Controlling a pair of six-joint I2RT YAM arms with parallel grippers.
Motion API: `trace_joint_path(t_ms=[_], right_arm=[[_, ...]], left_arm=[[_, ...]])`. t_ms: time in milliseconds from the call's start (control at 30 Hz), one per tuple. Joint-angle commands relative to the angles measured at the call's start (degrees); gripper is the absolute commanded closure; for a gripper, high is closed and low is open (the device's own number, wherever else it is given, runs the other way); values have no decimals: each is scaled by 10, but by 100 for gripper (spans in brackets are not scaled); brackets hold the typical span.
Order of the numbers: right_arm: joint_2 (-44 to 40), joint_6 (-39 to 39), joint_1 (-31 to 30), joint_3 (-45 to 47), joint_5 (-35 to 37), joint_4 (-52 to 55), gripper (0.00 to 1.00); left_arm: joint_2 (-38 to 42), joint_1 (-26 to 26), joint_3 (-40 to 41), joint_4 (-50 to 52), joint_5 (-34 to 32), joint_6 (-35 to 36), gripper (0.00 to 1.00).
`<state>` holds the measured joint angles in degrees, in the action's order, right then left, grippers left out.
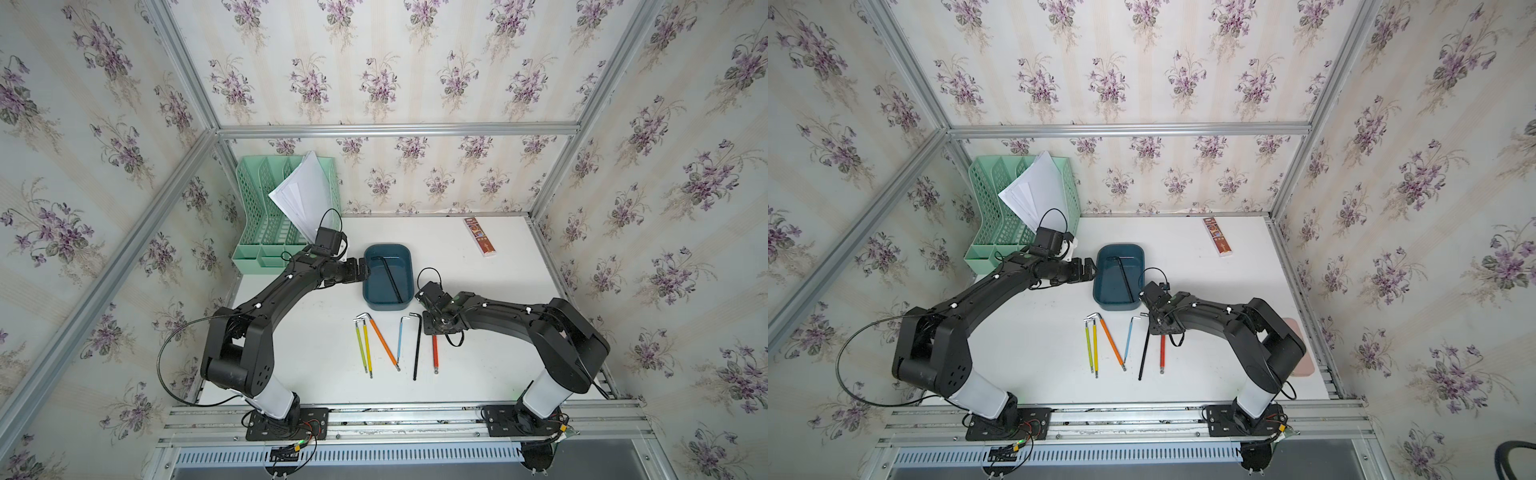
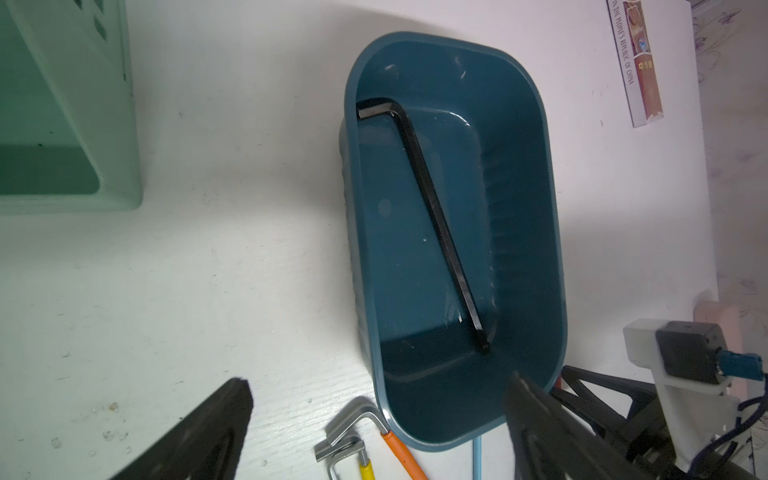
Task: Put the hex key on the desktop into the storage box
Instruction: Pick up the Allen key from the center of the board, then place the Allen key in the storage box.
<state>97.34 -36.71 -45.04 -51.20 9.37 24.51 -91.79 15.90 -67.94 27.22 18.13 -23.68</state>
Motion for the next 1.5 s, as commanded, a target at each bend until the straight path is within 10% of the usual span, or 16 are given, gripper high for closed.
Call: trace_joint_path(t_ms=[0, 467, 1067, 1467], right_arm=[[25, -23, -3, 15, -24, 26, 54], [24, -35, -8, 55, -2, 4, 100], [-148, 3, 47, -40, 4, 23, 100], [-31, 71, 56, -260, -61, 20, 100]], left_arm=[[2, 0, -4, 5, -16, 13, 1], [10, 0, 7, 6, -30, 16, 1], [15, -1, -28, 18, -33, 37, 1], [24, -8, -8, -8, -50, 37, 1]])
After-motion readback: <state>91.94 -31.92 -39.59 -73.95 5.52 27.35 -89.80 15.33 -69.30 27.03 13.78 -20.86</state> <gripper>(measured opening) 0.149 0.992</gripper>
